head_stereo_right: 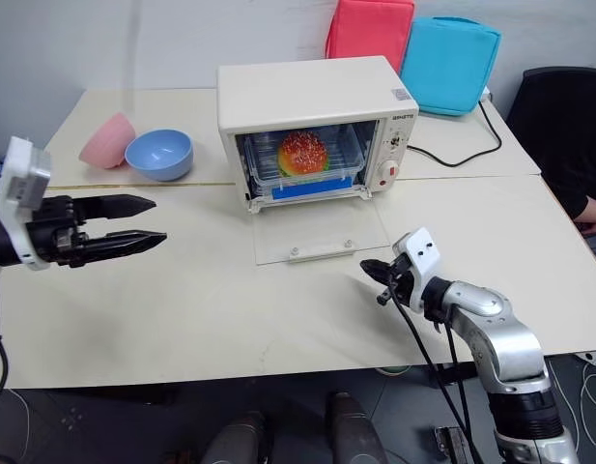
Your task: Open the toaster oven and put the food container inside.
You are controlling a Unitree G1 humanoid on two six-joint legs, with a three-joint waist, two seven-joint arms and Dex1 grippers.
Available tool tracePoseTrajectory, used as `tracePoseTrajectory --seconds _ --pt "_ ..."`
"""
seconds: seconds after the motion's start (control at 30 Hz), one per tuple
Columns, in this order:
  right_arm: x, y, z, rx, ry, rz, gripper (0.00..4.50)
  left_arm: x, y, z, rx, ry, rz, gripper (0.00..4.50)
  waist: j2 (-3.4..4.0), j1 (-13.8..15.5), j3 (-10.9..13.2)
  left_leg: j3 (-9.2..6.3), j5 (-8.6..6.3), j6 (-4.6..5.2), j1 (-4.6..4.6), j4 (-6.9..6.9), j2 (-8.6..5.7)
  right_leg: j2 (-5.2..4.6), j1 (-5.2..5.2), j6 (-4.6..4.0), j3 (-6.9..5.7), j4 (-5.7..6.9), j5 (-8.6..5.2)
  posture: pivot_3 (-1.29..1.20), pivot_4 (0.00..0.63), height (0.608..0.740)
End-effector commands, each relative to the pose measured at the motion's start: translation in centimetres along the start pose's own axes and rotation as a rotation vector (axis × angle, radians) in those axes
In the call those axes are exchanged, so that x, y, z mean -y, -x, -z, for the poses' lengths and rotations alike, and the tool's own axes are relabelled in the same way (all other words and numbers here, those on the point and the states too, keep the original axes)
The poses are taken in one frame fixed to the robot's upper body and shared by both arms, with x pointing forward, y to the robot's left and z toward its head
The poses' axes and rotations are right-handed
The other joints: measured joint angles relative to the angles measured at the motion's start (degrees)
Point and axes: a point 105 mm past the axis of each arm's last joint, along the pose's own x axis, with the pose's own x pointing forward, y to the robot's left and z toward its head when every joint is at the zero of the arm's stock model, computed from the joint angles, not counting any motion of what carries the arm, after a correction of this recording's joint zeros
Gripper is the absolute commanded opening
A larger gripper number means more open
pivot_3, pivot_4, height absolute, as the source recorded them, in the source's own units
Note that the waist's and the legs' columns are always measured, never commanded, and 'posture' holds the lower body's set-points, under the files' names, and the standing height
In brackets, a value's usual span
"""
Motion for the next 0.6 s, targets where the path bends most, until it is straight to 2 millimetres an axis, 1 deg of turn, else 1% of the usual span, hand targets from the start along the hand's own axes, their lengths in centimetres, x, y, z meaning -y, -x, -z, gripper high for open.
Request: tracePoseTrajectory --seconds 0.03,0.1,0.17,0.3,0.37,0.4,0.53,0.6 --pt "1.5 -0.8 0.6 0.018 -0.007 0.069 0.0 0.2 0.6 -1.4 0.009 -0.138 -0.006 4.48 0.0 0.0 0.0 0.01 0.0 0.0 0.0 0.0 0.0 0.01 0.0 0.01 0.0 0.01 0.01 0.0 0.15 0.74" --pt "2.3 -1.7 1.3 0.012 -0.017 0.093 0.0 0.1 0.5 -1.6 0.016 -0.158 -0.004 4.48 0.0 0.0 0.0 0.01 0.0 0.0 -0.02 -0.01 0.01 0.03 -0.03 0.17 -0.01 0.03 0.09 0.0 0.15 0.74" --pt "2.9 -2.5 1.3 0.019 -0.017 0.103 0.0 0.1 0.4 -1.8 0.025 -0.16 0.001 4.48 0.0 -0.1 0.0 0.01 -0.02 0.0 -0.02 -0.03 -0.01 0.01 -0.07 0.33 -0.01 0.11 0.18 0.0 0.15 0.74" --pt "3.5 -3.4 -0.1 0.069 0.003 0.088 0.0 0.1 0.2 -1.8 0.032 -0.164 0.003 4.48 0.0 -0.3 0.0 -0.01 -0.08 -0.03 -0.02 -0.08 0.03 -0.1 -0.12 0.37 -0.01 0.19 0.2 0.0 0.15 0.74" --pt "3.6 -3.5 -1.2 0.102 0.008 0.076 0.0 0.1 0.1 -1.8 0.032 -0.163 0.003 4.48 0.01 -0.3 0.0 -0.02 -0.1 -0.04 -0.03 -0.08 0.06 -0.12 -0.13 0.37 -0.02 0.18 0.2 0.0 0.15 0.74" --pt "3.7 -3.1 -2.6 0.139 0.006 0.056 0.0 0.0 0.1 -1.8 0.035 -0.162 0.001 4.48 0.01 -0.3 0.0 -0.03 -0.1 -0.05 -0.03 -0.09 0.07 -0.12 -0.14 0.37 -0.02 0.19 0.2 0.0 0.15 0.74" --pt "4.2 -1.3 -6.7 0.25 0.012 0.006 0.0 -0.7 0.0 -1.2 0.023 -0.152 -0.031 4.48 0.09 -0.3 0.1 -0.03 -0.1 -0.04 -0.03 -0.08 0.06 -0.14 -0.14 0.37 -0.02 0.21 0.2 0.0 0.15 0.74" --pt "4.7 -0.3 -8.8 0.292 0.014 -0.012 0.38 -1.1 0.2 -0.8 0.01 -0.152 -0.042 4.5 0.12 -0.3 0.1 -0.03 -0.1 -0.04 -0.03 -0.08 0.06 -0.14 -0.14 0.37 -0.02 0.22 0.2 0.0 0.15 0.74"
